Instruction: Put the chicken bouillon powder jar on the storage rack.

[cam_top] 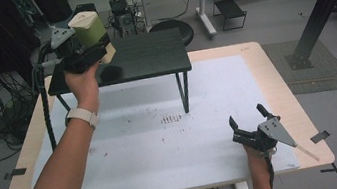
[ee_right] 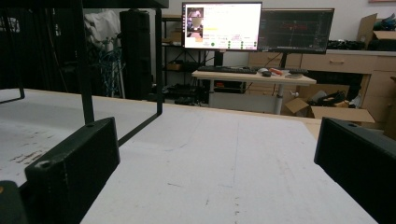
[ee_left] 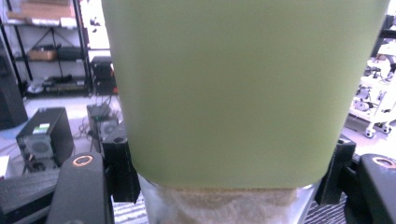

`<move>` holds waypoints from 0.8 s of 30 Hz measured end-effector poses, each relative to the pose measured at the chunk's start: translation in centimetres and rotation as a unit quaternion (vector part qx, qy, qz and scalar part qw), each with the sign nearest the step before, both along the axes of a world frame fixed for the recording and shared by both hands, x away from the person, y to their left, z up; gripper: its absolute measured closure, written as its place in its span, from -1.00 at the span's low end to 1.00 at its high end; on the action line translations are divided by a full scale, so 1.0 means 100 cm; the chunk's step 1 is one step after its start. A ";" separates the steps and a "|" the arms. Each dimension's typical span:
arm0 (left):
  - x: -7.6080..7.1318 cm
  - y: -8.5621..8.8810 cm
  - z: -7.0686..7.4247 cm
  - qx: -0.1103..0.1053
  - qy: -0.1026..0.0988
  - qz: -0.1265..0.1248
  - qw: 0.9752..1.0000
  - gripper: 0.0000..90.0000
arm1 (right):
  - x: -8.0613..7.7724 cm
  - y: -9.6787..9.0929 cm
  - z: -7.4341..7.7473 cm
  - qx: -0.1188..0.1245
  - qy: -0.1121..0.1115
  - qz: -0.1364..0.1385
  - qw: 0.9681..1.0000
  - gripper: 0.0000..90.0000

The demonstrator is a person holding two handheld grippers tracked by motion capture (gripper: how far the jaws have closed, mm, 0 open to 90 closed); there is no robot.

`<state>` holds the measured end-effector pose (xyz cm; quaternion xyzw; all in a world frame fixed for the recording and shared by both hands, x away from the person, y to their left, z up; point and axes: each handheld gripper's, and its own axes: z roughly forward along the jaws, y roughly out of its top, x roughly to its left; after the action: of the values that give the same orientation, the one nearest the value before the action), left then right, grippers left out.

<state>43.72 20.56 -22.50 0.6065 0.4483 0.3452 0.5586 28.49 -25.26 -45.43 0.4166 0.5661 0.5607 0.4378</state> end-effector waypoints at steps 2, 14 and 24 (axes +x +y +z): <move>0.002 -0.002 -0.002 0.008 0.006 0.004 1.000 -0.34 | 0.000 0.000 0.000 0.000 -0.001 0.000 1.000 -1.00; 0.006 -0.011 -0.010 0.032 0.036 0.033 0.998 -0.34 | 0.000 0.000 0.000 0.001 -0.001 0.000 1.000 -1.00; 0.005 -0.014 -0.018 0.044 0.035 0.044 0.997 -0.34 | 0.000 0.000 0.000 0.002 -0.002 -0.001 1.000 -1.00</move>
<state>44.17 19.12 -24.33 0.6220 0.4784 0.3670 0.4996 28.45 -25.29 -45.45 0.4164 0.5641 0.5622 0.4386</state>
